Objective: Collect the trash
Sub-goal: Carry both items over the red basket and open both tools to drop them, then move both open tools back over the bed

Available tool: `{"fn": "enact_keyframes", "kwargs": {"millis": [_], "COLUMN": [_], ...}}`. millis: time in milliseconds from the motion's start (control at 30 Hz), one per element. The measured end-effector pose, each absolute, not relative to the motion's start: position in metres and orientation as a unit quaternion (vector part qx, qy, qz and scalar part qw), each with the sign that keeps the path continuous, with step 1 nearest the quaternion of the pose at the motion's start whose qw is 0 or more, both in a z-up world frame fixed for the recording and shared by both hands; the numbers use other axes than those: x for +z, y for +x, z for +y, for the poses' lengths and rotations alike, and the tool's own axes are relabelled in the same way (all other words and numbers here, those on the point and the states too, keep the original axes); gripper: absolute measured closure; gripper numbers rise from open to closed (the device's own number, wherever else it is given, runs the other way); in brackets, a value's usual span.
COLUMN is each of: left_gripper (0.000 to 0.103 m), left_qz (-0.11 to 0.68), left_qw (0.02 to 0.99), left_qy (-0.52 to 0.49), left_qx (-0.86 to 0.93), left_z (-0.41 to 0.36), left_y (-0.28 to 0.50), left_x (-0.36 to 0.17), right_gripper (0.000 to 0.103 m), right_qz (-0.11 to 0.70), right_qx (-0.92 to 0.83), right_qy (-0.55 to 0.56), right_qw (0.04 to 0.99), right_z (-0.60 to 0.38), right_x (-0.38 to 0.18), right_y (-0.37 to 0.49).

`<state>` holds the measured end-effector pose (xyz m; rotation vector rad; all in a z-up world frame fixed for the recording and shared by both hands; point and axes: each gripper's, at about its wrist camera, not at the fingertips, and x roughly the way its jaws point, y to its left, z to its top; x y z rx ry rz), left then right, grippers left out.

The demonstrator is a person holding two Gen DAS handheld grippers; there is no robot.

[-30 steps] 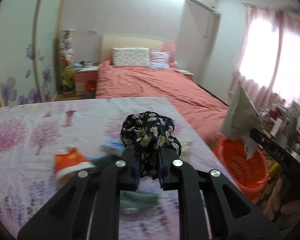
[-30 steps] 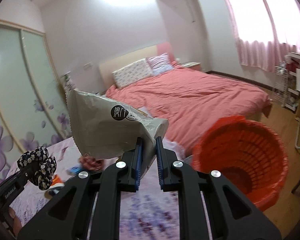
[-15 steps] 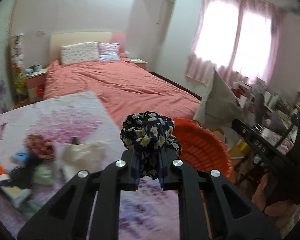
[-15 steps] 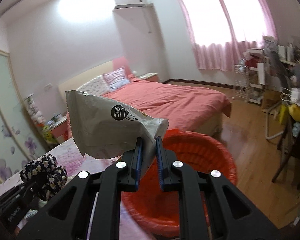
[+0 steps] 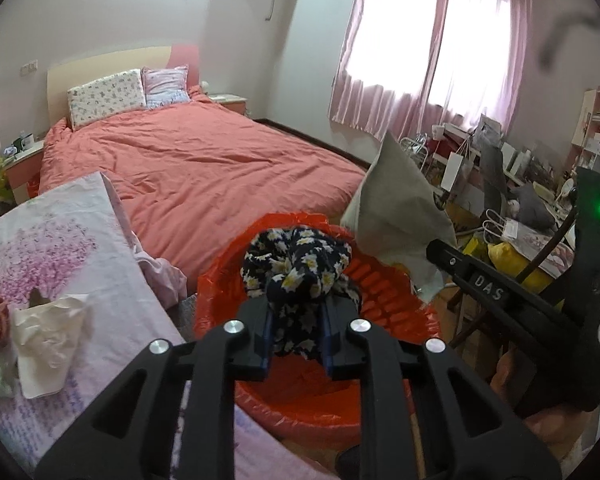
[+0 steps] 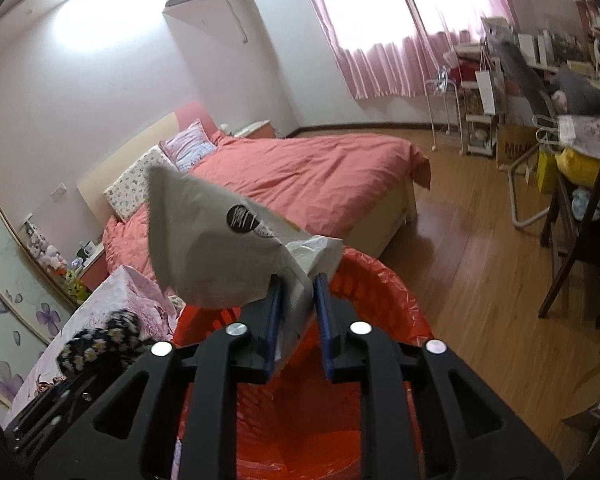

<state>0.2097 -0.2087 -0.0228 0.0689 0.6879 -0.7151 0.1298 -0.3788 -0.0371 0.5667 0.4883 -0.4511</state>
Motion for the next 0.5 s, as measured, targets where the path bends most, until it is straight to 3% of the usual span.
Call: {"fn": "enact_keyframes", "kwargs": {"millis": [67, 267, 500], "left_gripper": [0.083, 0.062, 0.045], "left_qz": [0.336, 0.347, 0.346], "left_qw": [0.878, 0.878, 0.888], "left_qy": [0.035, 0.040, 0.044], "left_qx": [-0.339, -0.327, -0.299], "left_z": [-0.212, -0.217, -0.198], "left_y": [0.212, 0.218, 0.221], "left_x": [-0.028, -0.036, -0.034], "right_gripper": [0.076, 0.066, 0.037], "right_qz": [0.240, 0.252, 0.253], "right_qx": [-0.217, -0.203, -0.195], "right_qy": [0.276, 0.263, 0.246], "right_qw": [0.905, 0.909, 0.915], "right_z": [-0.382, -0.382, -0.380], "right_x": [-0.038, -0.039, -0.031], "right_y": [0.130, 0.130, 0.126]}}
